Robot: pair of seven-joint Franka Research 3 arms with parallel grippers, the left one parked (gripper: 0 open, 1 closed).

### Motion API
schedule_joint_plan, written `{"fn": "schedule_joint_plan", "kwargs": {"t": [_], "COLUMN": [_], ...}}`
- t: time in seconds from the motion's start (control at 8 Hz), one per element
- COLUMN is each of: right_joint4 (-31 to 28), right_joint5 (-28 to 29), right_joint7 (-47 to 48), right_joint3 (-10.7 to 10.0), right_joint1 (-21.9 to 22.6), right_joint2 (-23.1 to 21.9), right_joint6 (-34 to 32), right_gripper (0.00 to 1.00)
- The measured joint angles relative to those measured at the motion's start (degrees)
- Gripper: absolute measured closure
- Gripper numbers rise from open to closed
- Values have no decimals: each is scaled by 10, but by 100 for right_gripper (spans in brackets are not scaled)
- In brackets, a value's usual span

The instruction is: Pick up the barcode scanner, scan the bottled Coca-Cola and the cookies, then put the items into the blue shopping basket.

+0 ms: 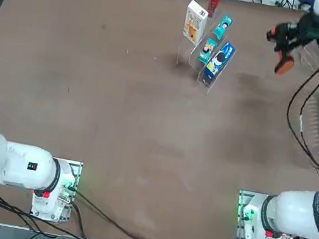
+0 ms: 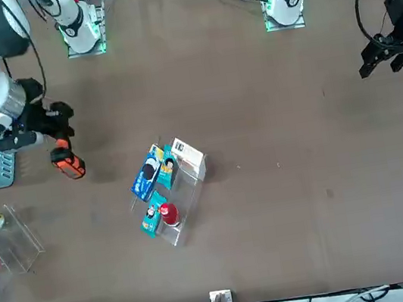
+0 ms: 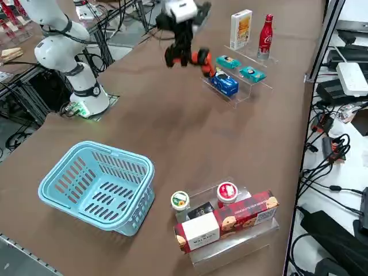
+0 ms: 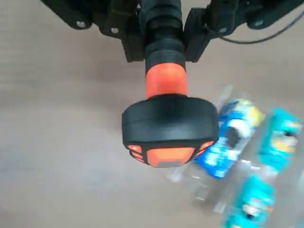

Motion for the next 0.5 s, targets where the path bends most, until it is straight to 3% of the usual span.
{"fn": "schedule_joint_plan", "kwargs": {"t": [0.5], "right_joint4": [7], "right_joint5": [225], "right_joint7": [-130], "right_joint3": [0], "right_joint1": [2], "right_joint2": [31], "right_joint6": [15], "right_gripper": [57]}}
